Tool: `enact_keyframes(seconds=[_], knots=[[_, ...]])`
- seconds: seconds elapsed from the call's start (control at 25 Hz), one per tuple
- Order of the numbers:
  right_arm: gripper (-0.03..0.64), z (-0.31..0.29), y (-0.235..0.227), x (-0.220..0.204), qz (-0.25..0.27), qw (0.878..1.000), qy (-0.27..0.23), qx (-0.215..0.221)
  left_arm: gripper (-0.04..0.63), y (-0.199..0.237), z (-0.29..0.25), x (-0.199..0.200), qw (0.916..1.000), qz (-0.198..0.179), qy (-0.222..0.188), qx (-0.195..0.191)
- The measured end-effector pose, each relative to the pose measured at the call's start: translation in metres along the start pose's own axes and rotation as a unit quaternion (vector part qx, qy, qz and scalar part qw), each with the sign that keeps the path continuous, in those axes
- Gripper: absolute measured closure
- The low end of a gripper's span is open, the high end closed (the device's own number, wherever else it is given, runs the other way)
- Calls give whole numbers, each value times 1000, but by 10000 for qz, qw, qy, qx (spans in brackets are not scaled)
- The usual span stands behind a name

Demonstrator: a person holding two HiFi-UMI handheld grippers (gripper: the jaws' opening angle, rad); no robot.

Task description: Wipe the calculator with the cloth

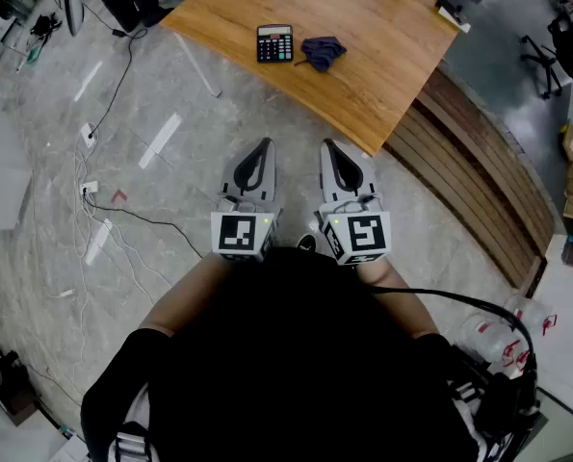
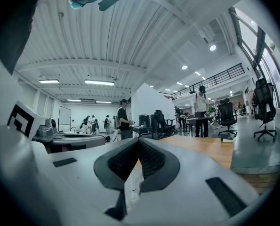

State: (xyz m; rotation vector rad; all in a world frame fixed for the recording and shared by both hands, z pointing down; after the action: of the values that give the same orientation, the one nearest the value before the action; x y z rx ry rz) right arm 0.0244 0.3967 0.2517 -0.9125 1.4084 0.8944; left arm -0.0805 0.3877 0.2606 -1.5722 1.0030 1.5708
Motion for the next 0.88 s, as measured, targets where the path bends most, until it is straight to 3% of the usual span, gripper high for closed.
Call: enact_keyframes(seconds=[0.88], knots=[[601,1,-43,2,-48,9990,-192,392,595,-29,-36,-4,9991,-119,-22,414]])
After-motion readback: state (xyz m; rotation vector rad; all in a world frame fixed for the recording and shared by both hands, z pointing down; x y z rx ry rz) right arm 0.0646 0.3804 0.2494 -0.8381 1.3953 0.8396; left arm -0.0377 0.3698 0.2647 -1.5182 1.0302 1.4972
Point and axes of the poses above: the fingertips, and each gripper's own axes: z backward along the fingers, y to its left, x out of its top, the point moved 1 cm from there along z, backward along the fingers, and after that the axes turned 2 degrees about z, right-handed, at the moved point
